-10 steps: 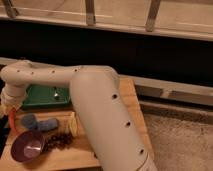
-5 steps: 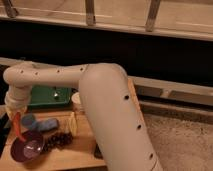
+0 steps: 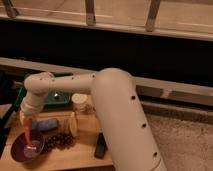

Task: Place pepper in purple bowl

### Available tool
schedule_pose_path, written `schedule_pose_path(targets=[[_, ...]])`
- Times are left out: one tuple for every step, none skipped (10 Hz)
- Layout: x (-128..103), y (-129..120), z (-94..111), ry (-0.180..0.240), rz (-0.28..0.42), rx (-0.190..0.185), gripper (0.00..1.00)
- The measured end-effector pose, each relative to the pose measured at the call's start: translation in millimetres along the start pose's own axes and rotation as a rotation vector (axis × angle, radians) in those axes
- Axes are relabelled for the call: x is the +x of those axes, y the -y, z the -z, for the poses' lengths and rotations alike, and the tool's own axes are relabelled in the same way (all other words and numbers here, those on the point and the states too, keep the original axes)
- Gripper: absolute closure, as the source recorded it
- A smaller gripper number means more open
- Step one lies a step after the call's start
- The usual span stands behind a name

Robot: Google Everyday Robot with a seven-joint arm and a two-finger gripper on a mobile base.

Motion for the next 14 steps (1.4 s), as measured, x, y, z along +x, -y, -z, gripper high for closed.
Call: schedule_pose_path(targets=[[-0.6,-0.8,1.7,0.003,-0.002,-0.008,0.41],[-2.0,-4.3,5.5,0.007,0.003,-0.008,0.29],[-2.8,-6.9,8.0,0.011,0.008,-0.005,0.22],[-3.6,-8.8,10.0,0.014,0.013,-0.003,0.2],[-4.8,-11.8,12.9,0.021,0.015,0.003,0.2],[-5.5,-12.4,14.1,0.026,0.013,0.005,0.2],[-5.5,-12.1,14.1,0.026,0.013,0.006,0.2],[-5.5,-12.0,14.2,0.026,0.013,0.006,0.2],[-5.7,-11.9,14.6,0.026,0.012,0.006,0.2],[-5.3,-12.1,13.7,0.025,0.013,0.006,0.2],[-5.4,-12.3,13.8,0.025,0.013,0.006,0.2],[-5.5,-12.1,14.2,0.026,0.013,0.006,0.2],[-5.3,-12.1,13.8,0.025,0.013,0.006,0.2],[-5.5,-12.2,14.1,0.026,0.013,0.006,0.2]])
